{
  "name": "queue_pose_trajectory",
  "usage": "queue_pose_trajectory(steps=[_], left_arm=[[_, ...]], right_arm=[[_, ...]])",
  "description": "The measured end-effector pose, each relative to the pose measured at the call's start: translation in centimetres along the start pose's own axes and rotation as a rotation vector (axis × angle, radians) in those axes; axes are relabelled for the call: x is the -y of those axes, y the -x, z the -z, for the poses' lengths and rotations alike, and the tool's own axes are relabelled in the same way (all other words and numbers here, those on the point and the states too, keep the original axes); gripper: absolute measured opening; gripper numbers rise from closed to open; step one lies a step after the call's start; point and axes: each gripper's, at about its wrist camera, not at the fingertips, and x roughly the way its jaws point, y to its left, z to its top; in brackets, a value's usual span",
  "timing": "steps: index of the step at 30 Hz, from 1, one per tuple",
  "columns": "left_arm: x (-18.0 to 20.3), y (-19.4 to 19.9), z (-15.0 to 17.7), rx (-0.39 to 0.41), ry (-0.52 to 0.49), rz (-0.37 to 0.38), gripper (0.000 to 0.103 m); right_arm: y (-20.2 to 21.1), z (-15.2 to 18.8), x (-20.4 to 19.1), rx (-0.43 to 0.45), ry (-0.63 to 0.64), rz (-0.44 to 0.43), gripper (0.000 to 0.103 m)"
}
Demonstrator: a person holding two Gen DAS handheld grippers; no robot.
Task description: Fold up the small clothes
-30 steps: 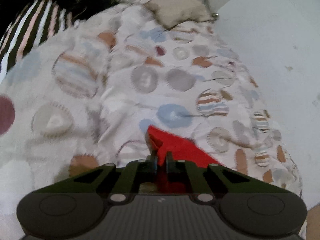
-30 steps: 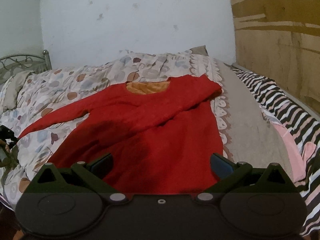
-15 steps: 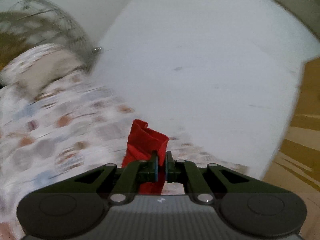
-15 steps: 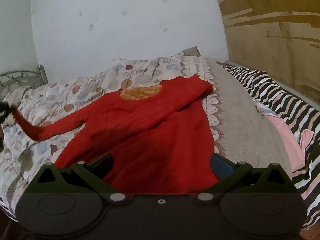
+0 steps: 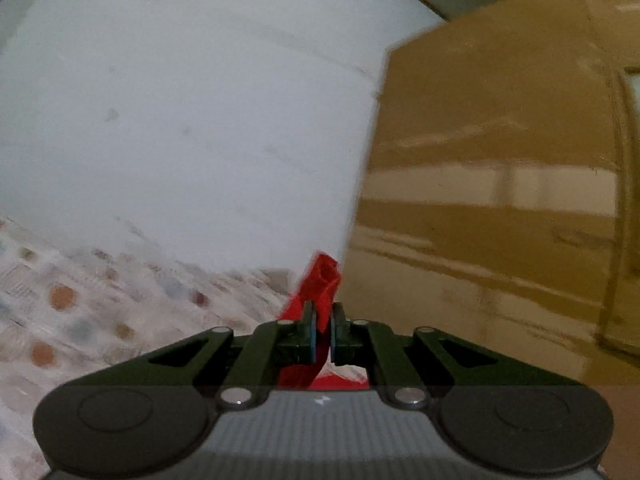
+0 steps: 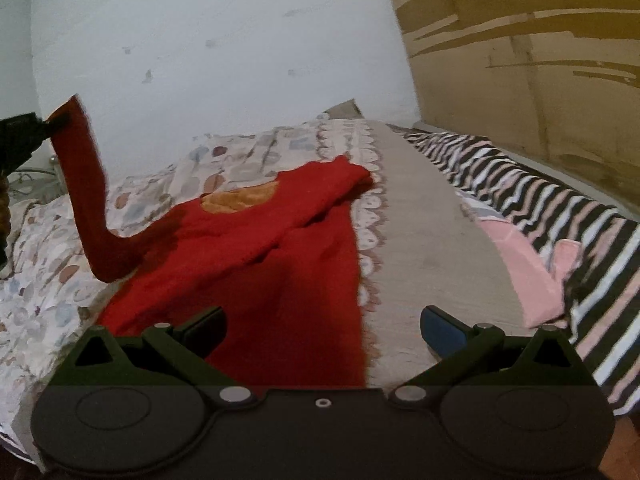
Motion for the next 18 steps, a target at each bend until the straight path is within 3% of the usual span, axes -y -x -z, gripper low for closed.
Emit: queue_pose_trajectory(steps=[4, 10, 16, 17, 18], left_arm=[[3.7, -1.5, 4.5, -0.115, -0.028, 0.098, 0.005], [7.2, -1.3, 10.9, -0.297, -0.071, 0.163, 0.005], [6.5, -0.8, 13.6, -0.43, -0.057, 0.189, 0.008], [6.5, -0.6, 13.9, -0.438, -0.051, 0.199, 0.012], [6.5, -0.4, 14.1, -0.444, -0.054, 0.207, 0.024]], right_arm=[[0.4, 0.3, 1.3, 0.003, -0.011, 0.051, 0.103], [0.7, 0.7, 2.9, -0.002, -0.052, 0.104, 0.103], [0.1, 1.4, 3.1, -0.024, -0.065, 0.117, 0.103], [-0.1, 1.5, 3.1, -0.027, -0.068, 0.115, 0.103], [-0.2, 1.5, 3.0, -0.029, -0.07, 0.113, 0.103]])
